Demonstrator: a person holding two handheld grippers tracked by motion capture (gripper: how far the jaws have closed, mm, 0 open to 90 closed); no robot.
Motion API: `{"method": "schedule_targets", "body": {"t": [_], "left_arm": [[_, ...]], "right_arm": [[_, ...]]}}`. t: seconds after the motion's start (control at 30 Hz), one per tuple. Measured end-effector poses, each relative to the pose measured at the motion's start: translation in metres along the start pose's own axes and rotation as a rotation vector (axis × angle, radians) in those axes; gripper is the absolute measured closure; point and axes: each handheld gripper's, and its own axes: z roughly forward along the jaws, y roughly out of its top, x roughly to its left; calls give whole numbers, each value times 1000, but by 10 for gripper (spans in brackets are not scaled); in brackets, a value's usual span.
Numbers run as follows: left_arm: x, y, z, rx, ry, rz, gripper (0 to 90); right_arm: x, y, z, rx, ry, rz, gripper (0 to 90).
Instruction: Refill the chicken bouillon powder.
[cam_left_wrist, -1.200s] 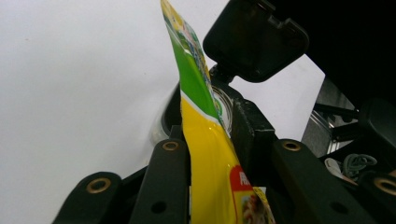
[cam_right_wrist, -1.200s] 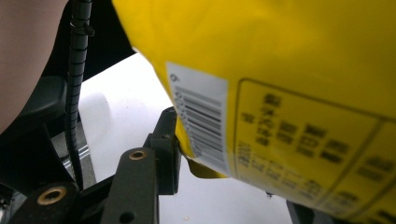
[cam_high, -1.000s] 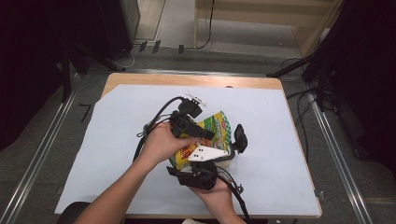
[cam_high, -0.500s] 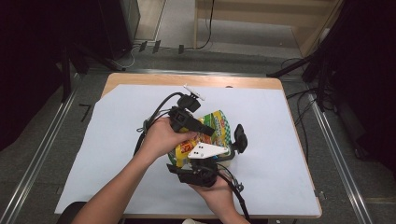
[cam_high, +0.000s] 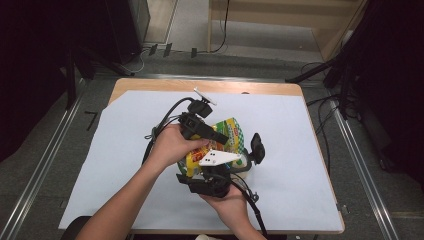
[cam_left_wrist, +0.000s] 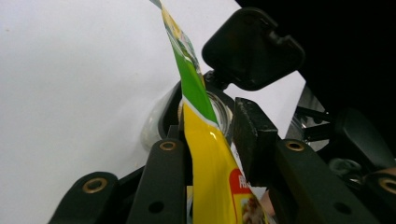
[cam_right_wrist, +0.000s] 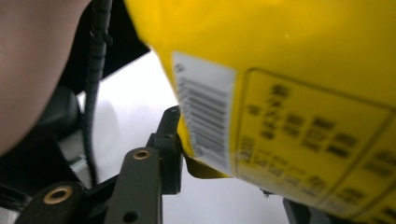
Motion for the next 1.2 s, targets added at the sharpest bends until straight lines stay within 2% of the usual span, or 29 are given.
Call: {"method": "schedule_targets", "body": {"t": [0.03,0.1,0.2,0.3,0.33,0.37,0.53,0.6,0.7,0.73,0.8,0.97,1.2], "left_arm": [[-1,-1,-1,-6,-1,1,737],[-2,-2,-4,-17,-8,3,711],[-5,-4,-6,-21,11,13,705],[-9,-6,-8,-21,69,49,824],[-11,-7,-8,-15,91,75,856],[-12,-7,-8,-18,97,78,882],[-22,-8,-11,-5,172,107,900],[-23,-8,-11,0,195,111,900],[-21,-7,-11,4,170,84,900],[-21,-7,-12,6,166,73,900],[-21,-6,-11,1,160,65,900],[-23,-5,-11,-9,170,70,894],[-20,-4,-12,-22,137,63,860]], "right_arm": [[-1,-1,0,-12,18,20,622],[-2,-2,-1,-33,15,39,623],[-1,-2,-2,-38,19,38,620],[1,-3,-2,-27,6,13,603],[1,-3,-1,-20,1,2,596],[2,-4,0,-18,-3,-4,587],[8,-4,0,-18,-9,-34,535],[12,-4,0,-7,-30,-59,530],[17,-2,2,12,-58,-90,544],[17,-2,1,11,-56,-93,585],[17,-1,1,10,-52,-97,596],[16,1,3,2,-34,-68,621],[16,4,4,-13,-25,-60,621]]}}
